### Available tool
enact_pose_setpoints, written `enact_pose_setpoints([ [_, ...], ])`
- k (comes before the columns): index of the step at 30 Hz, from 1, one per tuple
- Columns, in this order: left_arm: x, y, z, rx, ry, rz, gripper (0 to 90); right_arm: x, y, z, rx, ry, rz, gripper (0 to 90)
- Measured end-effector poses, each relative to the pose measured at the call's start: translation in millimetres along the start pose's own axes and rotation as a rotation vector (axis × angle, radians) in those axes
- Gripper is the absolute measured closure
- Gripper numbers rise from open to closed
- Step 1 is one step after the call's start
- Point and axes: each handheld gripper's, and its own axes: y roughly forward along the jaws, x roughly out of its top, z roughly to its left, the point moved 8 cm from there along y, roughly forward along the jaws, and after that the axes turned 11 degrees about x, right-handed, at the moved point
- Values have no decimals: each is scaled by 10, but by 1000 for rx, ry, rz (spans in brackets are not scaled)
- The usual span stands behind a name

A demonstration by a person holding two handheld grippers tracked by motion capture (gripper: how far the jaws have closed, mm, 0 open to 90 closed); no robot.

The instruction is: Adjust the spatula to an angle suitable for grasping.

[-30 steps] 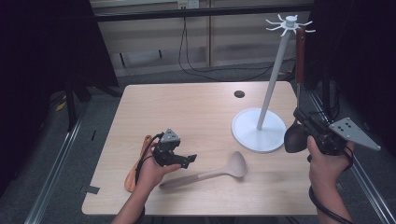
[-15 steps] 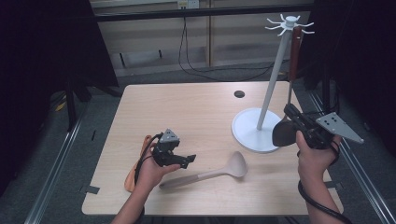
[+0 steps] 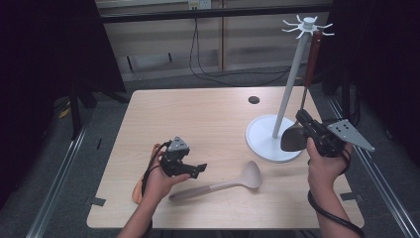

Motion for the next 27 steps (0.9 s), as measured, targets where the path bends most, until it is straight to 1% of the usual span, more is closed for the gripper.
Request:
enact_pose_setpoints([
  [2, 4, -7, 10, 2, 4, -5, 121, -6, 8, 0, -1, 5, -5, 853],
  [3, 5, -11, 8, -3, 2, -7, 121, -10, 11, 2, 4, 10, -5, 853],
  [6, -9, -28, 33, 12, 7, 5, 121, -9, 42, -9, 14, 29, -16, 833],
  [8, -6, -26, 33, 8, 6, -2, 121, -4, 46, -13, 9, 25, -14, 825],
  [10, -10, -37, 41, 13, 6, 5, 121, 15, 54, -11, 12, 25, -18, 819],
  [11, -4, -35, 35, 8, 0, 0, 121, 31, 59, -14, 10, 23, -21, 819],
  [13, 2, -27, 36, 13, -4, -5, 121, 42, 60, -9, 17, 21, -20, 809],
  [15, 7, -15, 24, 5, -8, -5, 121, 48, 63, -19, 17, 14, -21, 805],
  [17, 2, -10, 16, 7, 12, 6, 121, 59, 48, -36, 12, 23, -24, 794],
  [18, 2, -10, 16, 7, 12, 6, 121, 59, 48, -36, 12, 23, -24, 794],
  [19, 11, -8, -5, 3, -1, -1, 121, 67, 40, -41, 10, 25, -29, 790],
  [20, 6, -10, -8, -3, 10, 3, 121, 81, 25, -40, 12, 34, -37, 785],
  [22, -9, -3, -21, -4, 4, 4, 121, 97, 6, -39, 12, 31, -41, 782],
  [23, -32, 7, -11, -1, 15, 10, 121, 136, -9, -42, 16, 28, -50, 791],
  [24, -32, 7, -11, -1, 15, 10, 121, 136, -9, -42, 16, 28, -50, 791],
  [25, -42, 13, -11, -1, 2, 10, 121, 190, -20, -57, 17, 29, -64, 793],
  [26, -42, 13, -11, -1, 2, 10, 121, 190, -20, -57, 17, 29, -64, 793],
  [27, -44, 3, 2, 0, 7, 12, 121, 249, -25, -76, 15, 34, -83, 799],
])
